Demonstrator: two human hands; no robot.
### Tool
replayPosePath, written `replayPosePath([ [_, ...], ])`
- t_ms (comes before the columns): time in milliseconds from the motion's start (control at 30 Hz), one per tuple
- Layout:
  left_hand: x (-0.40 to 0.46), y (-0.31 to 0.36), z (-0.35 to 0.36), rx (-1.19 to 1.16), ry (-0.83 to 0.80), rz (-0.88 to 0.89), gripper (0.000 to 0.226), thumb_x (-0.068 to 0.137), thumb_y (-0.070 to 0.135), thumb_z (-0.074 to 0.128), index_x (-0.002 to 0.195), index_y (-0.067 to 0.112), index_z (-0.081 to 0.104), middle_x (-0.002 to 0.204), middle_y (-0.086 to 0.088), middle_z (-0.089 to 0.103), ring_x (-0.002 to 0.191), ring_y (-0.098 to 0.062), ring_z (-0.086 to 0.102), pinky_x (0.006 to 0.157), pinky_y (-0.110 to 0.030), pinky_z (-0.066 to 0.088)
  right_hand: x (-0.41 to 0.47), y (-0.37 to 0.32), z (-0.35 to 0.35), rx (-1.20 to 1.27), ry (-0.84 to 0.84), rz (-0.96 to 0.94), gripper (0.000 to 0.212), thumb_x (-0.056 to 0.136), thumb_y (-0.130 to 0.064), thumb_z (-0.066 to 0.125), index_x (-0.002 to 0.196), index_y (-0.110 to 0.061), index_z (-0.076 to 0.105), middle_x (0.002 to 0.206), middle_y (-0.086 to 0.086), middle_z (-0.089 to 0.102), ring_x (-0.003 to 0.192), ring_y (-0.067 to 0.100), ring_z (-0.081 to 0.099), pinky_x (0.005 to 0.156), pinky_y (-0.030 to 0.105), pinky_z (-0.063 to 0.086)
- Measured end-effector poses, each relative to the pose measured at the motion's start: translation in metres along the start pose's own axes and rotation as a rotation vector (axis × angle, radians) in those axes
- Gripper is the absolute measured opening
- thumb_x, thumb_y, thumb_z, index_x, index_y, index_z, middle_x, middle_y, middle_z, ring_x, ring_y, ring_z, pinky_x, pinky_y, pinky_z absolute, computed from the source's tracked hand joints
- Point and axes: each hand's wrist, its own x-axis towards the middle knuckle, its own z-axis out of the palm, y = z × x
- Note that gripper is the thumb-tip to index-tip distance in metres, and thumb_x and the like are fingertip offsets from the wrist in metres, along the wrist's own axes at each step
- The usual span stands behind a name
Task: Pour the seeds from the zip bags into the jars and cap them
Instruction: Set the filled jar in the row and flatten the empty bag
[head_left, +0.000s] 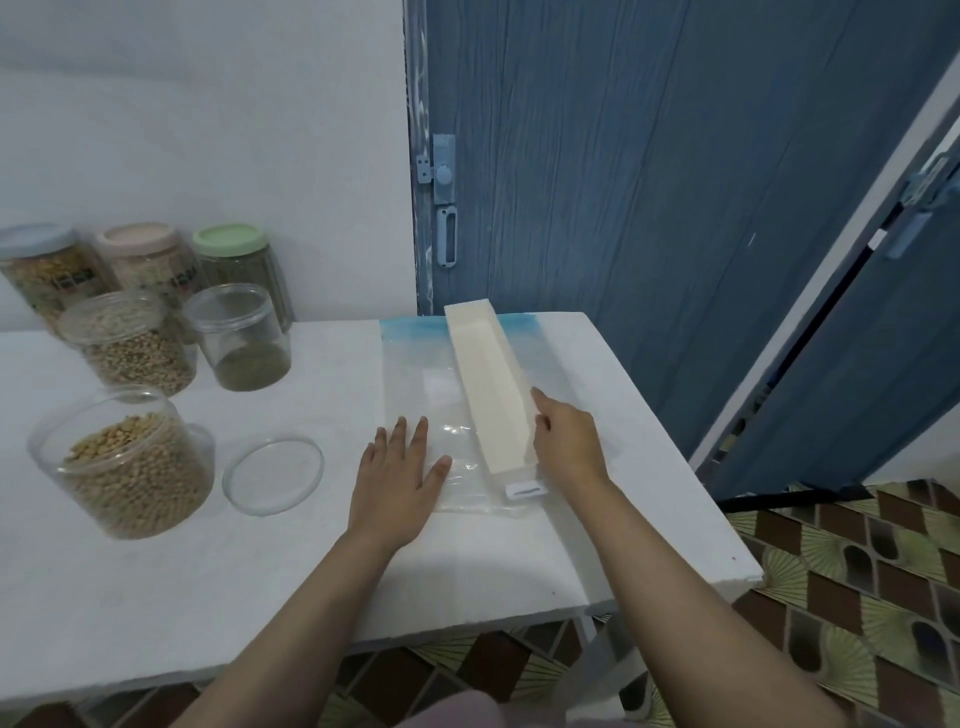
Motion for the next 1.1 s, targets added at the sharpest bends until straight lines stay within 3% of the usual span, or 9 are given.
replayPosePath([
  [100, 0.000, 0.001, 0.000, 0.046, -0.015, 0.001, 0.068, 0.102, 0.057, 0.022, 0.160, 0.024, 0.006, 0.167, -0.005, -0.001, 0.154, -0.028, -0.003, 0.125, -0.037, 0.000, 0.003, 0.009, 0.000, -0.123, -0.011, 0.004, 0.057, 0.098, 0.001, 0.034, 0.151, -0.018, 0.040, 0.099, 0.011, 0.062, 0.102, 0.031, 0.057, 0.077, 0.030, 0.042],
  [167, 0.000, 0.001, -0.001, 0.051, -0.018, -0.003, 0.069, 0.102, 0.057, 0.022, 0.160, 0.022, 0.007, 0.167, -0.005, -0.002, 0.154, -0.028, -0.004, 0.125, -0.037, 0.000, 0.007, 0.013, -0.006, -0.153, -0.021, 0.019, 0.061, 0.095, 0.006, 0.036, 0.151, -0.019, 0.040, 0.095, 0.007, 0.057, 0.092, 0.025, 0.053, 0.073, 0.028, 0.040],
  [300, -0.001, 0.003, -0.002, 0.072, -0.020, -0.008, 0.070, 0.102, 0.058, 0.023, 0.160, 0.020, 0.007, 0.167, -0.005, -0.002, 0.154, -0.027, -0.004, 0.124, -0.037, -0.001, 0.011, 0.022, -0.024, -0.206, -0.026, 0.031, 0.061, 0.094, 0.009, 0.038, 0.150, -0.016, 0.041, 0.104, 0.010, 0.060, 0.092, 0.025, 0.053, 0.072, 0.023, 0.034],
  [600, -0.003, 0.003, -0.004, -0.025, -0.009, -0.023, 0.069, 0.102, 0.058, 0.026, 0.160, 0.022, 0.010, 0.167, -0.001, -0.003, 0.154, -0.024, -0.007, 0.124, -0.035, -0.002, 0.016, 0.032, -0.036, -0.180, -0.070, 0.069, 0.054, 0.100, 0.000, 0.039, 0.151, -0.019, 0.041, 0.098, 0.003, 0.053, 0.069, 0.012, 0.047, 0.057, 0.016, 0.032],
  [667, -0.004, 0.004, -0.006, -0.064, -0.010, -0.033, 0.069, 0.102, 0.058, 0.027, 0.159, 0.024, 0.012, 0.167, 0.000, -0.002, 0.154, -0.023, -0.007, 0.124, -0.034, -0.003, 0.015, 0.030, -0.038, -0.186, -0.078, 0.053, 0.049, 0.104, -0.008, 0.041, 0.152, -0.018, 0.039, 0.107, 0.010, 0.061, 0.081, 0.019, 0.055, 0.064, 0.016, 0.035],
  [733, -0.005, 0.005, -0.009, -0.128, -0.019, -0.050, 0.066, 0.102, 0.057, 0.030, 0.159, 0.025, 0.016, 0.168, 0.002, 0.000, 0.154, -0.021, -0.006, 0.124, -0.033, -0.002, 0.015, 0.025, -0.041, -0.222, -0.064, 0.015, 0.049, 0.106, -0.018, 0.042, 0.154, -0.015, 0.035, 0.122, 0.014, 0.063, 0.108, 0.030, 0.058, 0.082, 0.027, 0.041],
  [833, -0.008, 0.010, -0.018, -0.276, -0.031, -0.089, 0.062, 0.103, 0.053, 0.033, 0.158, 0.028, 0.020, 0.167, 0.005, 0.004, 0.154, -0.019, -0.006, 0.124, -0.035, -0.002, 0.009, 0.010, -0.043, -0.190, -0.034, -0.054, 0.046, 0.106, -0.025, 0.044, 0.150, -0.013, 0.041, 0.152, 0.007, 0.046, 0.138, 0.027, 0.043, 0.109, 0.029, 0.032],
  [1000, -0.020, 0.021, -0.048, -0.444, 0.088, -0.091, 0.056, 0.104, 0.046, 0.033, 0.156, 0.029, 0.022, 0.166, 0.009, 0.012, 0.154, -0.014, 0.001, 0.126, -0.039, 0.002, -0.015, -0.037, -0.037, 0.015, -0.013, -0.189, 0.039, 0.105, -0.024, 0.047, 0.143, -0.020, 0.052, 0.151, -0.003, 0.047, 0.140, 0.013, 0.040, 0.102, 0.006, 0.019],
  [1100, -0.030, 0.024, -0.076, -0.528, 0.239, -0.093, 0.053, 0.104, 0.043, 0.037, 0.154, 0.033, 0.026, 0.163, 0.013, 0.021, 0.152, -0.009, 0.011, 0.121, -0.030, 0.010, -0.028, -0.079, -0.035, 0.071, -0.026, -0.263, 0.037, 0.105, -0.027, 0.046, 0.141, -0.027, 0.054, 0.148, -0.013, 0.049, 0.136, 0.004, 0.040, 0.103, 0.006, 0.020],
])
